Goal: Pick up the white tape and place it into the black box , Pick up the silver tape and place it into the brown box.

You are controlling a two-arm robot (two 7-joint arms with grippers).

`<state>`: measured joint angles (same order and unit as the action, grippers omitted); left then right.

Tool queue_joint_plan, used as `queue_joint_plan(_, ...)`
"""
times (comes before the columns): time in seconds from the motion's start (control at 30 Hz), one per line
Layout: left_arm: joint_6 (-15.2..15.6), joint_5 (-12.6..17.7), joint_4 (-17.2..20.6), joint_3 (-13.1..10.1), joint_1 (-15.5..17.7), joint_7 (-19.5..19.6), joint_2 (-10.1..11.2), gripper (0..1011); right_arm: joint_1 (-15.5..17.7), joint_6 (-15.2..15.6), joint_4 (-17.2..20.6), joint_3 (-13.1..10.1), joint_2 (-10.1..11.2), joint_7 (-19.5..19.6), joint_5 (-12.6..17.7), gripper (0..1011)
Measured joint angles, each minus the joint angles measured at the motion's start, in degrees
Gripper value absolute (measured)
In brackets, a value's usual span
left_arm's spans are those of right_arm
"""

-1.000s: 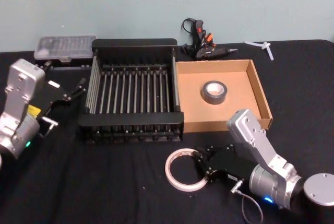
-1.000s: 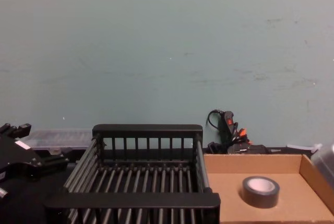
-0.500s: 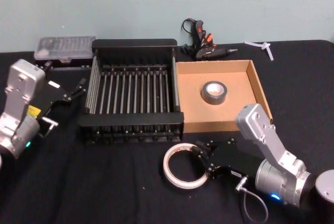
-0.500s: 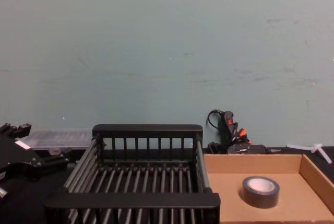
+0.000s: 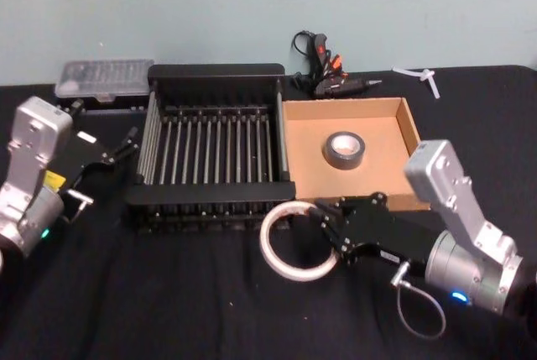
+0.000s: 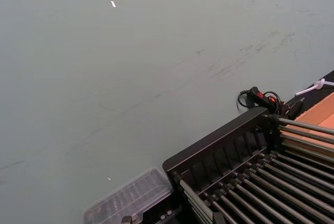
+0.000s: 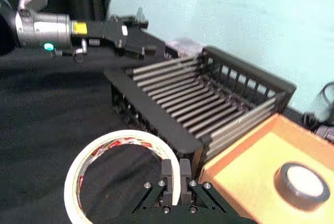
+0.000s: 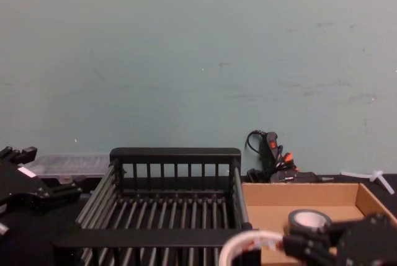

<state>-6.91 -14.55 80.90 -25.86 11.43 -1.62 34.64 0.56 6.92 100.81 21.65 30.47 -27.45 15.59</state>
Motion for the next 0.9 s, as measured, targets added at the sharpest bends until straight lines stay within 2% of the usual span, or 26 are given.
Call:
queue_joint_plan(0.23, 0.0, 0.0, 0.0, 0.0, 0.0, 0.0, 0.0, 1001, -1.6, -0.9, 0.83, -0.28, 0.36, 0.0, 1.11, 88)
queue_joint_plan(0.37, 0.0, 0.0, 0.0, 0.0, 0.0, 0.0, 0.0, 1001, -3.33, -0.91, 0.23, -0.14, -0.28, 0.7, 1.18, 90)
queue_joint_plan(0.6, 0.0, 0.0, 0.0, 0.0, 0.0, 0.0, 0.0, 1001, -7.64, -0.52, -2.89, 0.98, -2.63, 2.01, 0.64, 90)
queue_joint_plan(0.9, 0.0, 0.0, 0.0, 0.0, 0.0, 0.0, 0.0, 1001, -14.68, -0.45, -9.8, 3.21, -6.66, 2.41, -1.02, 90)
